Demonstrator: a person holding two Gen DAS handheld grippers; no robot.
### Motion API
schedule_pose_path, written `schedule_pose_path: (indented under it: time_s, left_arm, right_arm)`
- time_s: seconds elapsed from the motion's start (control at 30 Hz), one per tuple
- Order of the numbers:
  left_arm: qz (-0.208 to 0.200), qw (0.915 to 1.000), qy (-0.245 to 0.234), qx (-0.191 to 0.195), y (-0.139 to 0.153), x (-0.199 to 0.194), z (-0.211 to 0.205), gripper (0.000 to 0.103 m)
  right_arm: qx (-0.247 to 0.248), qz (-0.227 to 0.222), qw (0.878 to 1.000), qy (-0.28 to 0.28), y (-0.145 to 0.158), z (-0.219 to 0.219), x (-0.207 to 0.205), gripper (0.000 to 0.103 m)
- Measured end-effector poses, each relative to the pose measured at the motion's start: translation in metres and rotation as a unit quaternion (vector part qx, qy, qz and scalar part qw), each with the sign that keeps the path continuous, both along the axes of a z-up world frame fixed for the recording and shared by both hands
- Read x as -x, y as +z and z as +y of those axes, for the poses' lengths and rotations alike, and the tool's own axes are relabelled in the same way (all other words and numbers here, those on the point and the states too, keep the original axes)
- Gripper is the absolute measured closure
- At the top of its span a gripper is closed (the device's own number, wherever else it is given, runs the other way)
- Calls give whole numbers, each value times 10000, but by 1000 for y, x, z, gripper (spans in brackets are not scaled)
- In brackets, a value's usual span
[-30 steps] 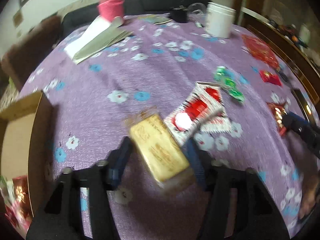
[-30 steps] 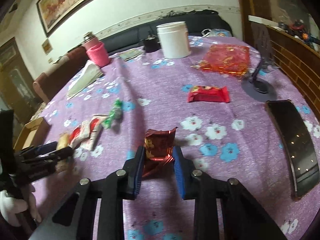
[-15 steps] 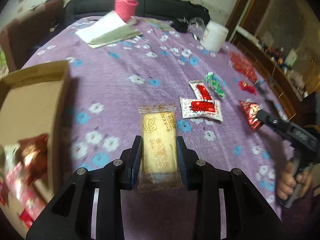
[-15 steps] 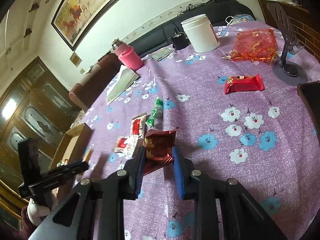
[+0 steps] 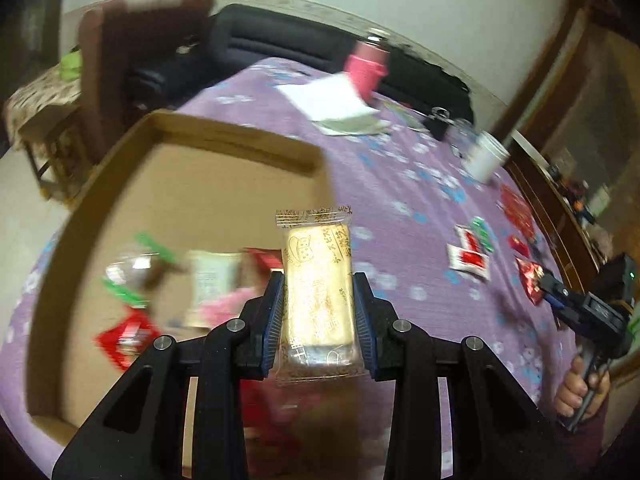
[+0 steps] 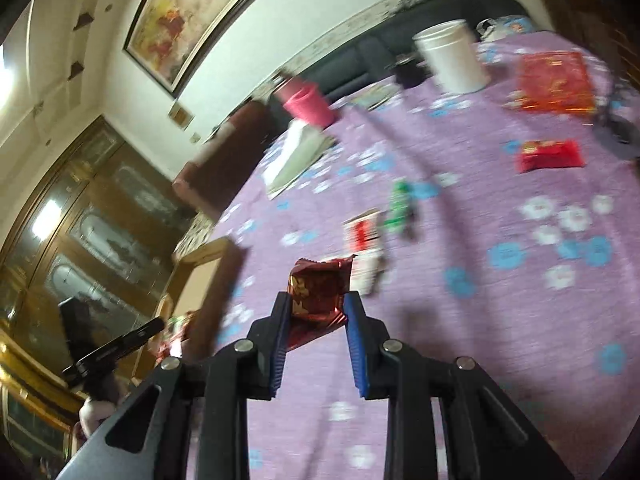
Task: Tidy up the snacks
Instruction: 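Carry both snacks over the cardboard box and open both tools to drop them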
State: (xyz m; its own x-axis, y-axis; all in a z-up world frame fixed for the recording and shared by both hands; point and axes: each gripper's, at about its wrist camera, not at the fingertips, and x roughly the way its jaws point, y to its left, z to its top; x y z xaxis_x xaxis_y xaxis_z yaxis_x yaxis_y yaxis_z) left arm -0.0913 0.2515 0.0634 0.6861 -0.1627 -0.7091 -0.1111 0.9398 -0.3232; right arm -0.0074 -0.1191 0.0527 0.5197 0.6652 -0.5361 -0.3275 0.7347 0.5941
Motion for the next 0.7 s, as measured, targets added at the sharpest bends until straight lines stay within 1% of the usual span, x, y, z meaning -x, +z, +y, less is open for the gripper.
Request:
schedule_pose_path:
  time_s: [0.07,0.17,0.33,0.43,0.57,0.7]
  left_arm:
    - [14,9999,134,27,-1,2,19,70]
    - [40,9996,260,-38,1,-1,39,70]
    - [241,9991,356,-24,-5,-20,66,70]
    - [363,9983,443,-46,-13,-33,80,70]
    - [481,9974,534,-67,-19,-45,92,70]
    - [501,9971,569,36,-21,-50,103,70]
  right_arm:
    - [-4,51,9997,225,3,26,-1,73]
    - [115,71,9982,579,7,75,-3,73]
    - [192,48,9940,1072,14,152,-3,73]
    - [346,22,9906,1327,17,201,-6,73]
    - [576,121,9855,1589,9,256,-17,73]
    - [918,163,9822,1632,-6,290,-28,73]
